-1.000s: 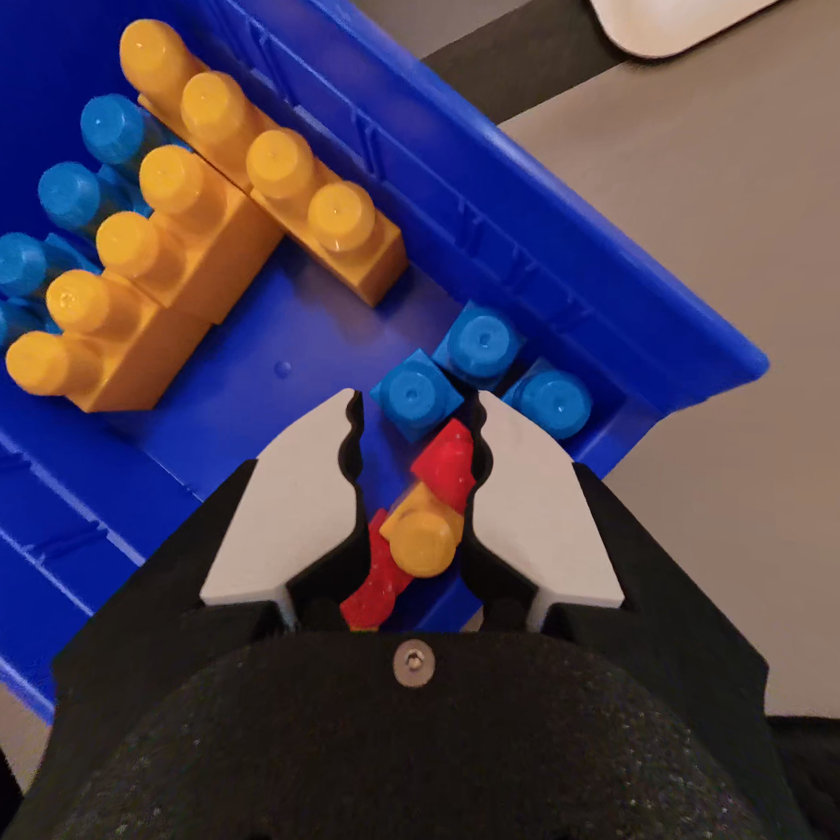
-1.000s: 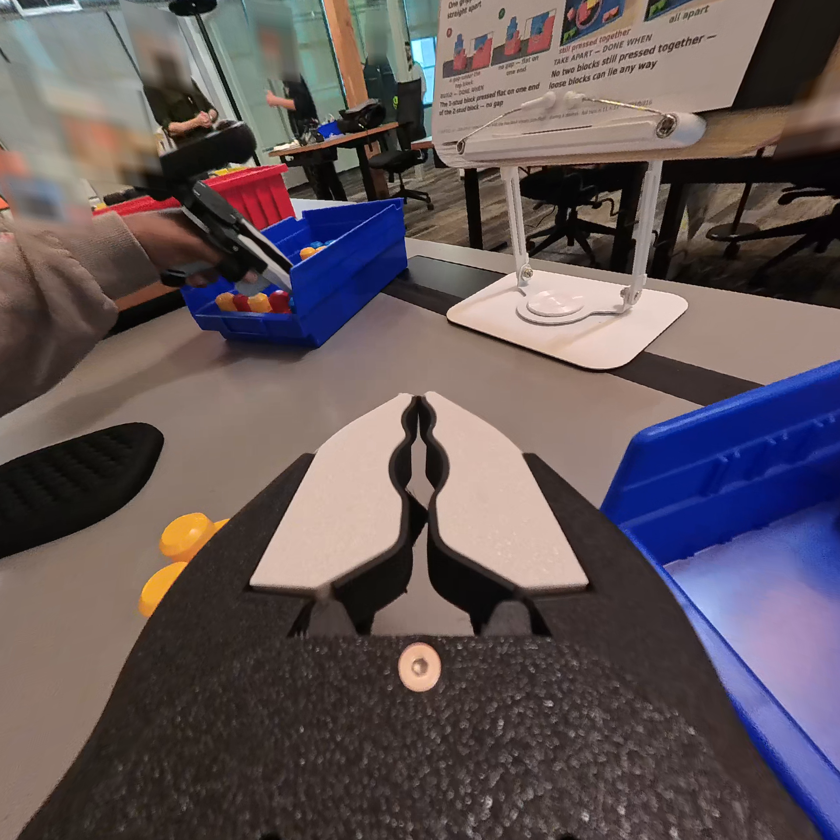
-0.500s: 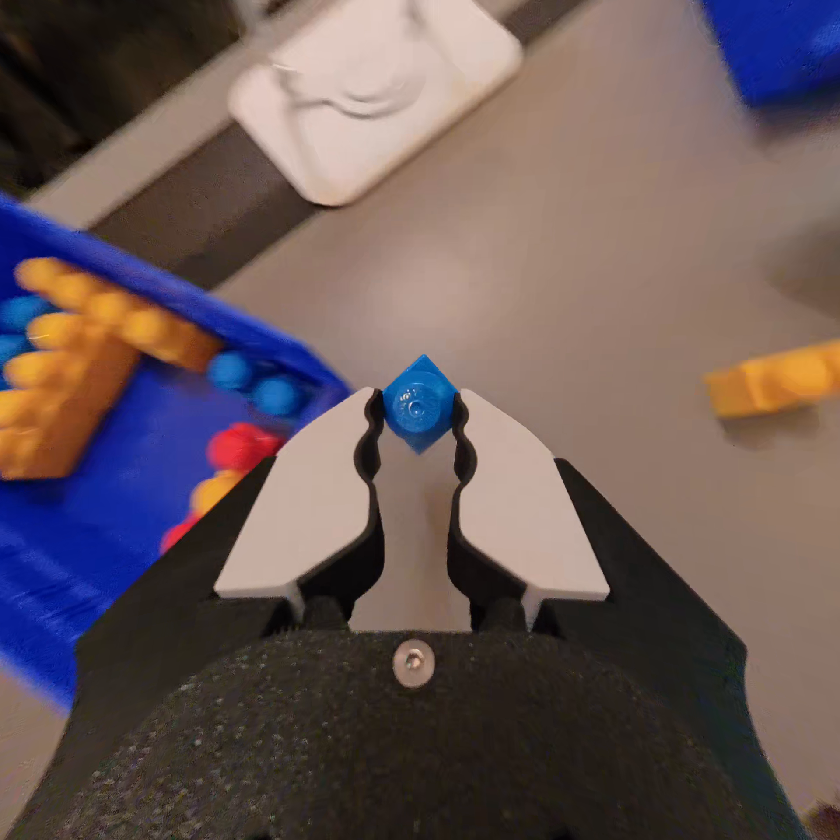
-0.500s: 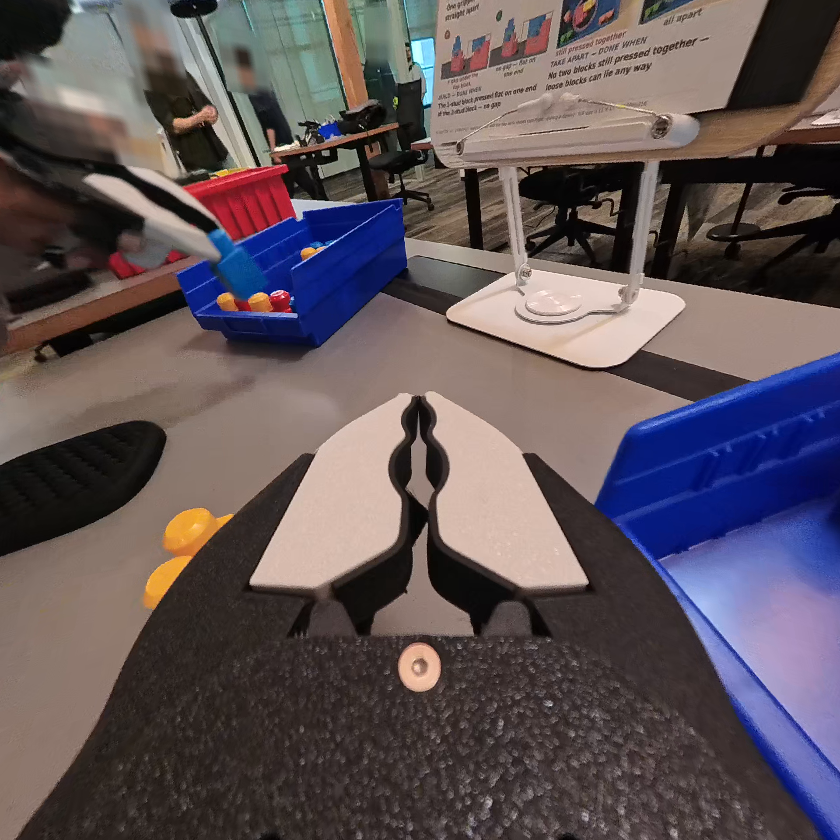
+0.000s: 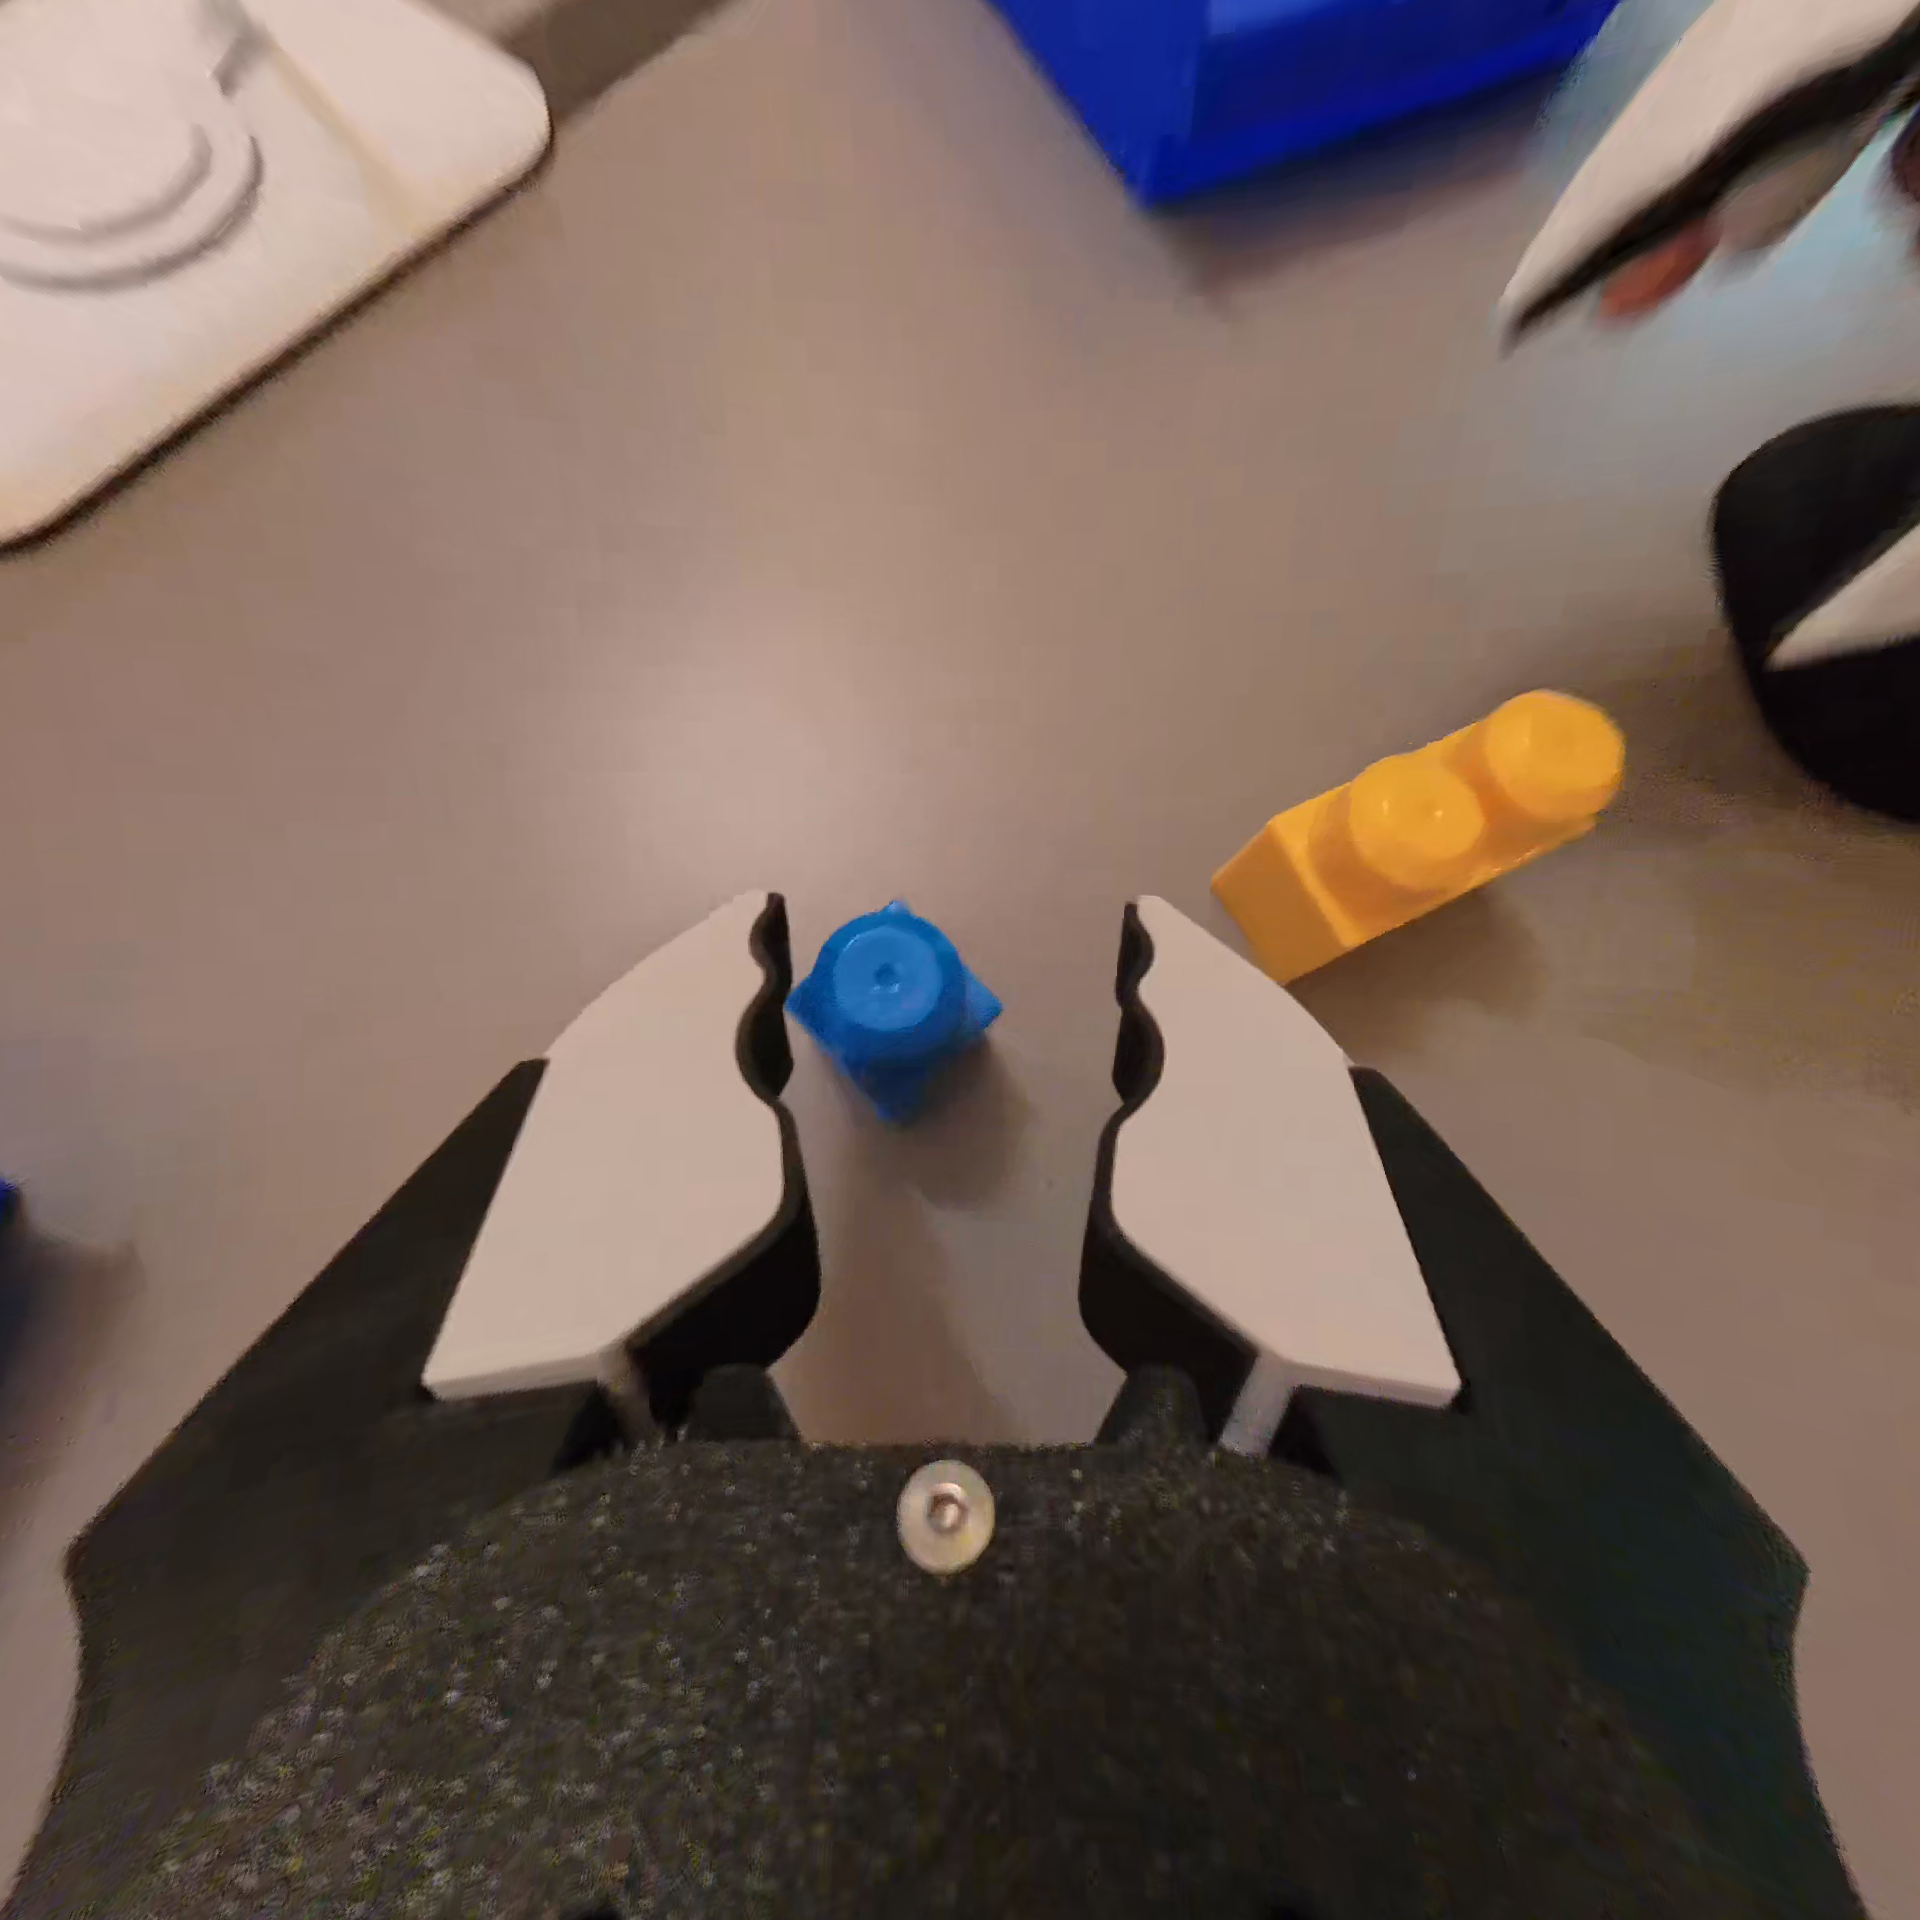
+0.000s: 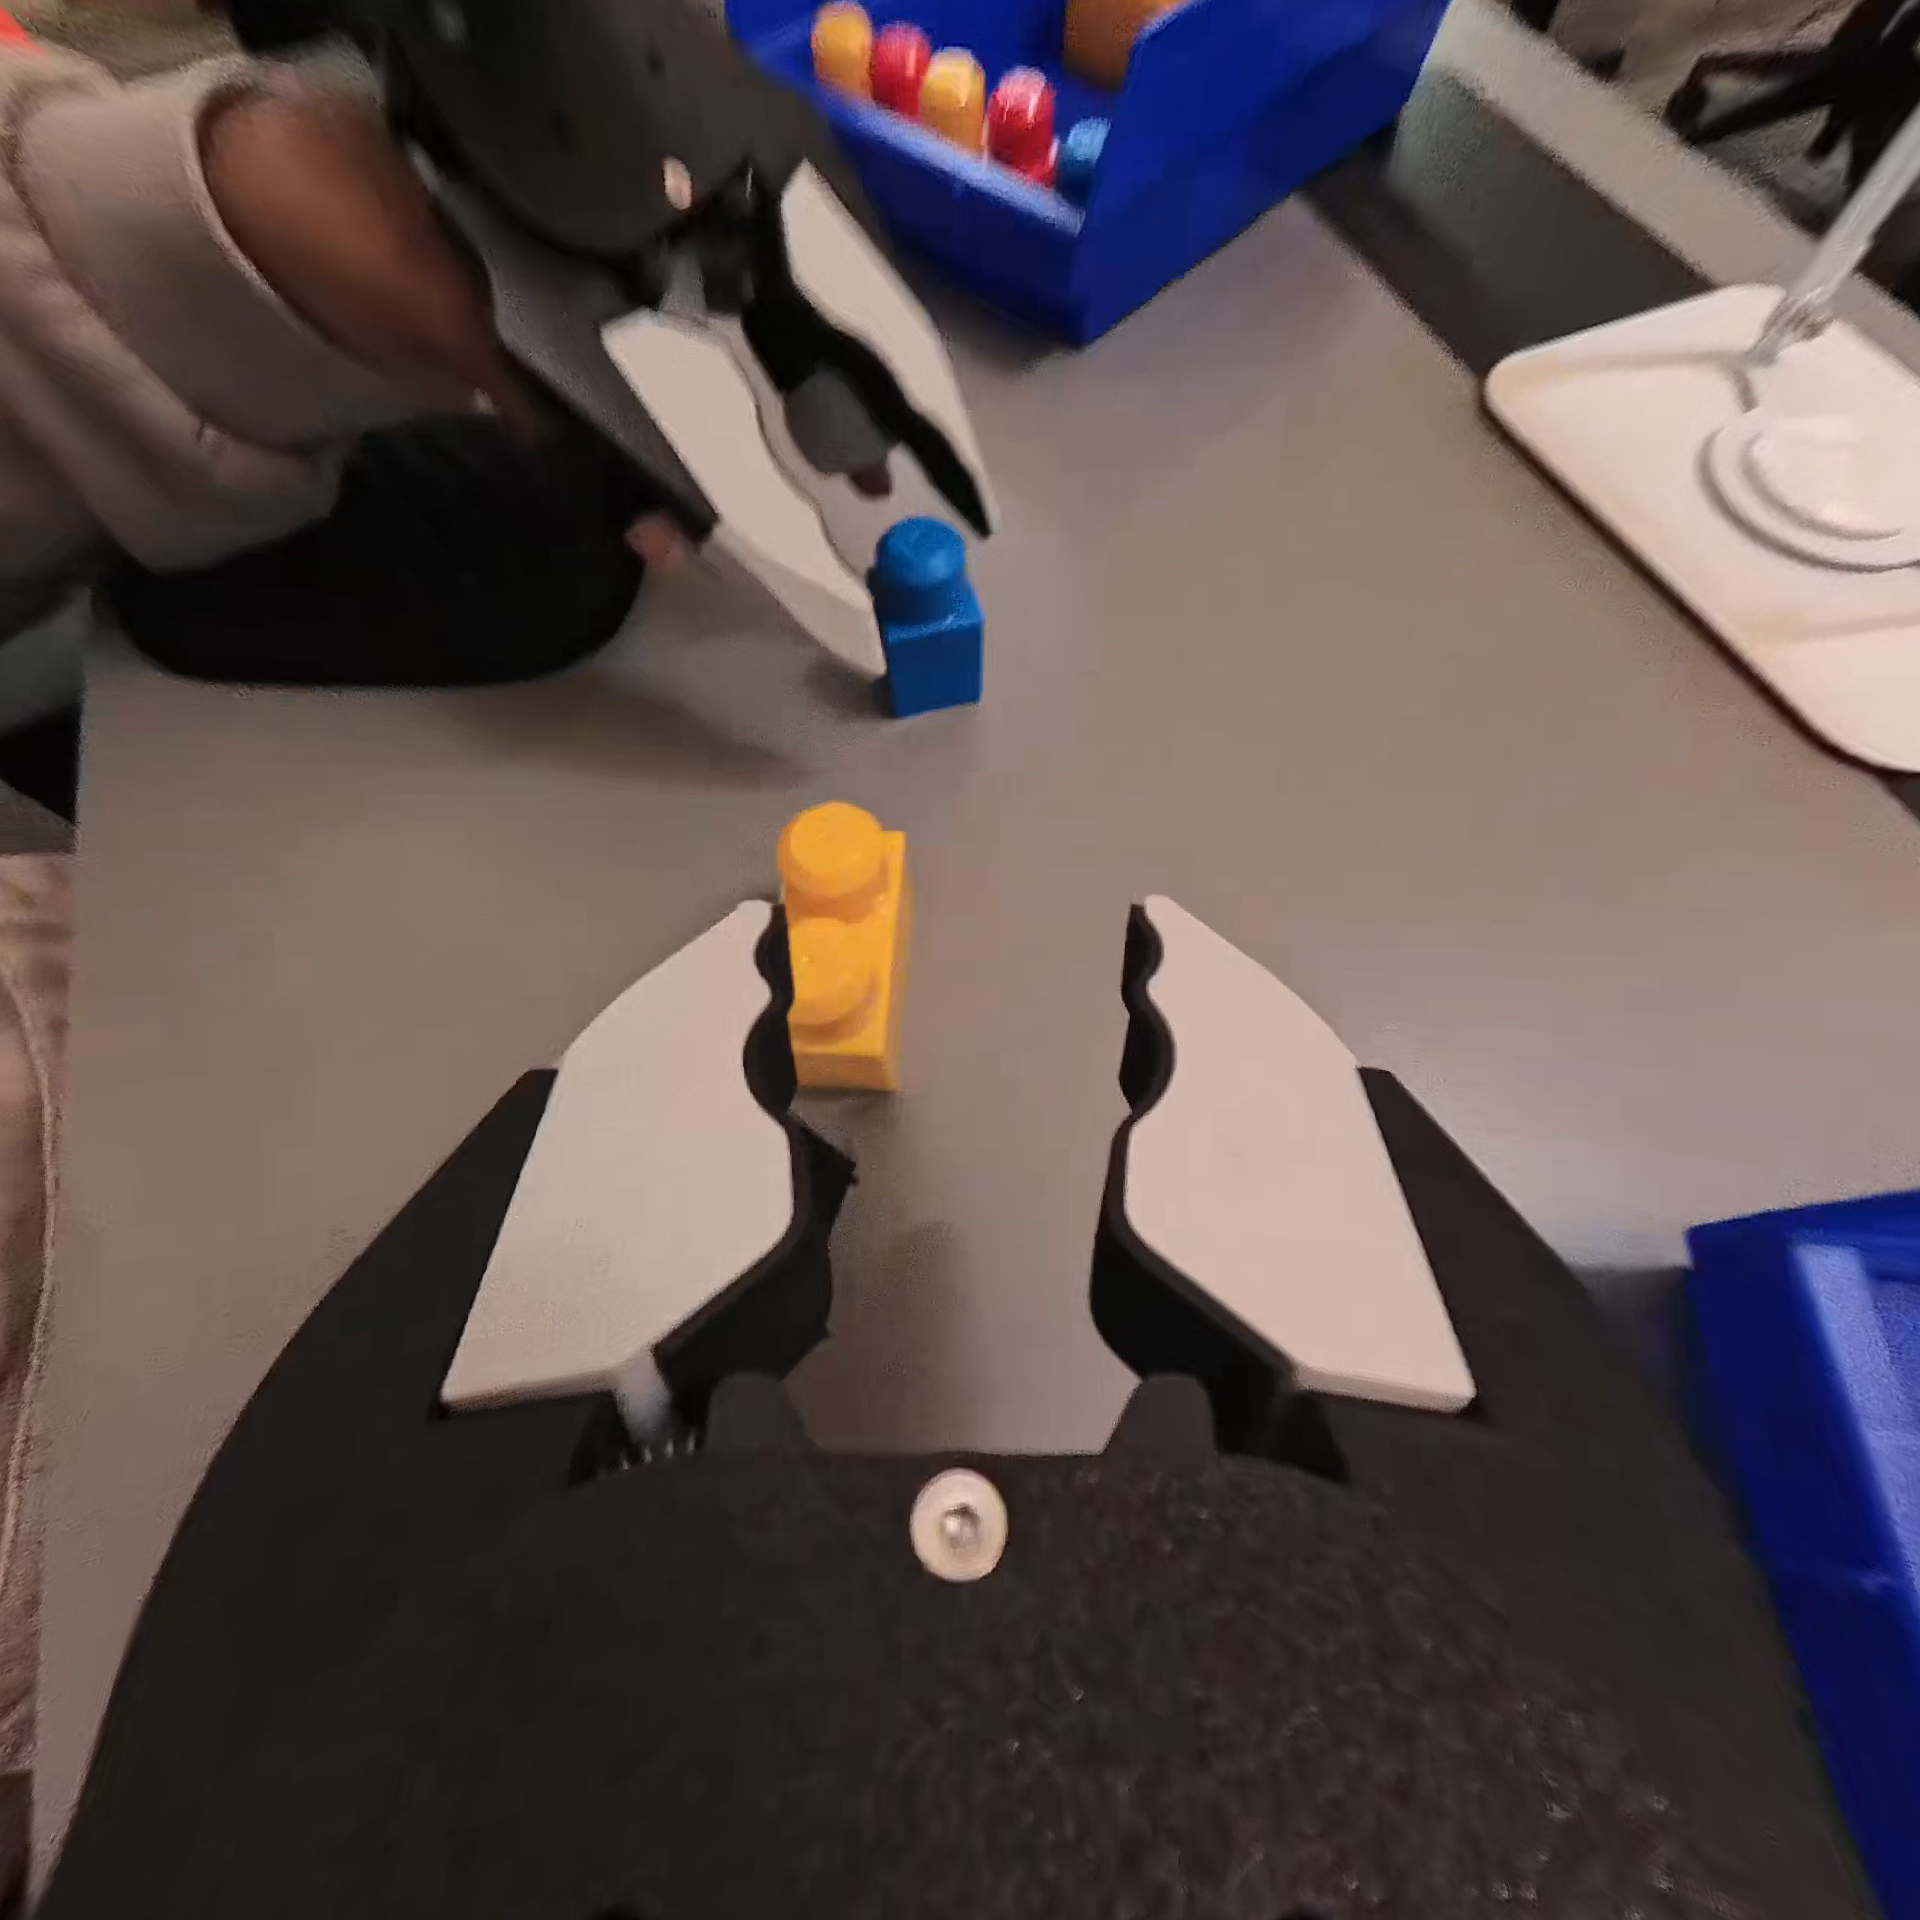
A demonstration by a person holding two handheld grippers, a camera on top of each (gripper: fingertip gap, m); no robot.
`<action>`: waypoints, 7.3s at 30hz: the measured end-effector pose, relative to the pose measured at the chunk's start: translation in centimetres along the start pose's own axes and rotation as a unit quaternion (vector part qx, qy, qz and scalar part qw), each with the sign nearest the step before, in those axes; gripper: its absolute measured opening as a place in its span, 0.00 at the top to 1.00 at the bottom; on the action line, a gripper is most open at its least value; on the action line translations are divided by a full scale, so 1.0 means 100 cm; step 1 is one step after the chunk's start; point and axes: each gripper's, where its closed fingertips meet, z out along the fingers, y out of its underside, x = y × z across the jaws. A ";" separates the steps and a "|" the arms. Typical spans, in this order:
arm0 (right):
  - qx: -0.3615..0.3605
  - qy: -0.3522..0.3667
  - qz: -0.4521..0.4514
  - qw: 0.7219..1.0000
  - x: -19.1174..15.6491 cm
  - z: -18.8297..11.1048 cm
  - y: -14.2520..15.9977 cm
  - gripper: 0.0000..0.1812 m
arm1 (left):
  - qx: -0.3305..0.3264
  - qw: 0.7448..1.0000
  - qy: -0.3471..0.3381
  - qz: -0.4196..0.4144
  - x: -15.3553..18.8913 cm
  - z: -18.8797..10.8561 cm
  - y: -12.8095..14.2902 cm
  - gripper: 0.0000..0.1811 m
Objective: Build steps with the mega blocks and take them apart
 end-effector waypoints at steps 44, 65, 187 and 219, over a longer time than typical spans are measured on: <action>-0.066 -0.061 -0.084 0.992 -0.015 0.135 -0.034 0.63 | 0.476 0.854 0.202 -0.053 -0.031 -0.147 -0.085 0.80; 0.483 -0.167 0.087 0.855 -0.024 -0.027 -0.160 0.81 | 0.539 0.787 0.290 -0.080 0.030 -0.152 -0.114 0.80; 0.292 0.250 0.097 0.918 0.108 -0.079 -0.035 1.00 | 0.057 0.899 0.331 0.281 0.047 -0.081 -0.046 0.84; 0.277 0.235 0.096 0.927 0.105 -0.069 -0.028 1.00 | 0.059 0.995 -0.025 0.079 -0.156 -0.087 -0.060 0.81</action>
